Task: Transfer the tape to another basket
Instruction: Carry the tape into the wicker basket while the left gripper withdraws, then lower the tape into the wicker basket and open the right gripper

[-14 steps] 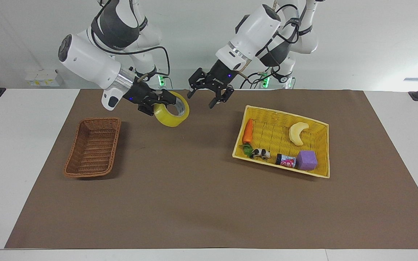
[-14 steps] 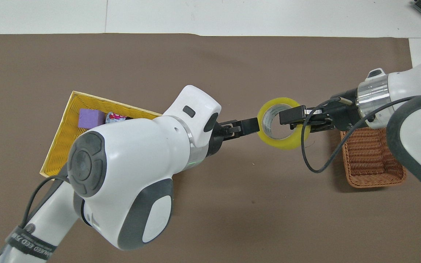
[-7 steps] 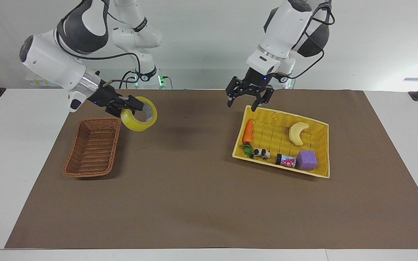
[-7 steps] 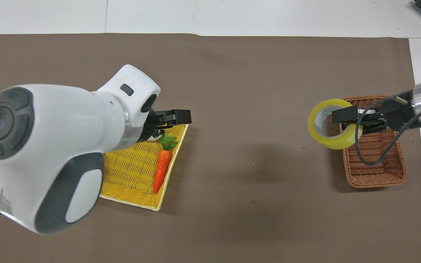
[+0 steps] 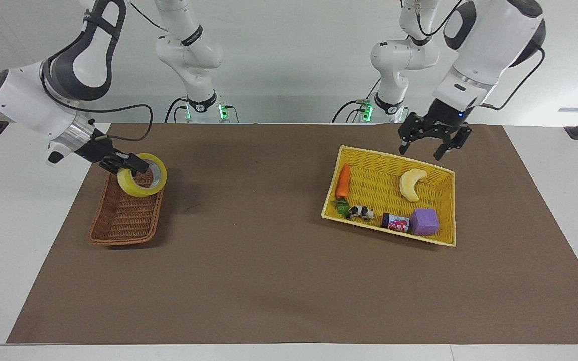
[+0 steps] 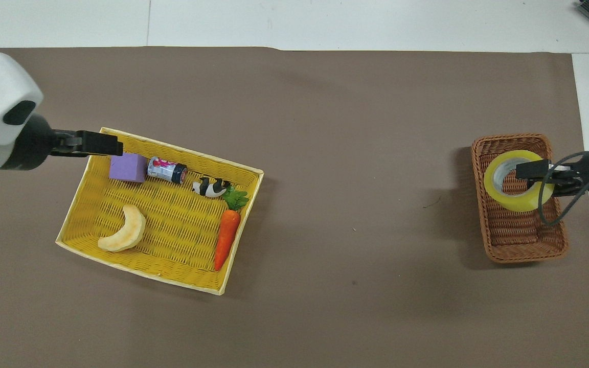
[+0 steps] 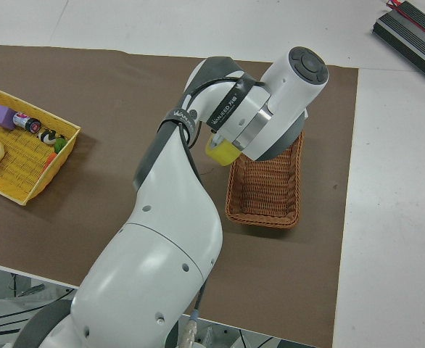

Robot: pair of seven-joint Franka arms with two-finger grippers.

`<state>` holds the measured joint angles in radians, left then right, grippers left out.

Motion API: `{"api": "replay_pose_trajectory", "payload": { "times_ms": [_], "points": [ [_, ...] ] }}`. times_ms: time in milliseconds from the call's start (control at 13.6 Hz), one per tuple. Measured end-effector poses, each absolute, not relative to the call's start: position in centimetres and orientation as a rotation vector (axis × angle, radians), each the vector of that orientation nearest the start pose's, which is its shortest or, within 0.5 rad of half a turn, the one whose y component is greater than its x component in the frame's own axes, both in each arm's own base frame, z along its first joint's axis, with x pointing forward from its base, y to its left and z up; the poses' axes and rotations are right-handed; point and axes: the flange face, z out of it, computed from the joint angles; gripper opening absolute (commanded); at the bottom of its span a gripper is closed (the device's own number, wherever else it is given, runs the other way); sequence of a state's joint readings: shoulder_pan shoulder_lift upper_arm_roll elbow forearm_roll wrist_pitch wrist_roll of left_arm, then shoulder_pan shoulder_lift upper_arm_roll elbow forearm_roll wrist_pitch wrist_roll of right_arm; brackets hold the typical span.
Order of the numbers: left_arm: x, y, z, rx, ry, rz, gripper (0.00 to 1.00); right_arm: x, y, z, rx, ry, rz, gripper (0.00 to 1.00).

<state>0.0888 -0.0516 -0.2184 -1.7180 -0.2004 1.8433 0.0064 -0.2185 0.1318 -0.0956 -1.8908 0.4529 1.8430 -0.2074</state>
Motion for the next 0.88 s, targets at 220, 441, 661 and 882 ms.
{"api": "replay_pose_trajectory", "payload": {
  "times_ms": [220, 441, 661, 882],
  "points": [
    [55.5, -2.9, 61.3, -3.258, 0.136, -0.257, 1.00, 56.4, -16.5, 39.2, -2.667, 0.354, 0.070, 0.00],
    [55.1, -0.4, 61.7, -3.197, 0.098, -0.250, 1.00, 56.1, -18.4, 37.0, -2.648, 0.333, 0.078, 0.00],
    [54.9, -0.4, 61.8, -3.194, 0.103, -0.232, 1.00, 55.6, -19.5, 35.1, -2.623, 0.334, 0.094, 0.00],
    [54.1, -0.7, 61.6, -3.199, 0.112, -0.156, 1.00, 55.4, -19.6, 34.0, -2.606, 0.341, 0.110, 0.15]
  ]
}}
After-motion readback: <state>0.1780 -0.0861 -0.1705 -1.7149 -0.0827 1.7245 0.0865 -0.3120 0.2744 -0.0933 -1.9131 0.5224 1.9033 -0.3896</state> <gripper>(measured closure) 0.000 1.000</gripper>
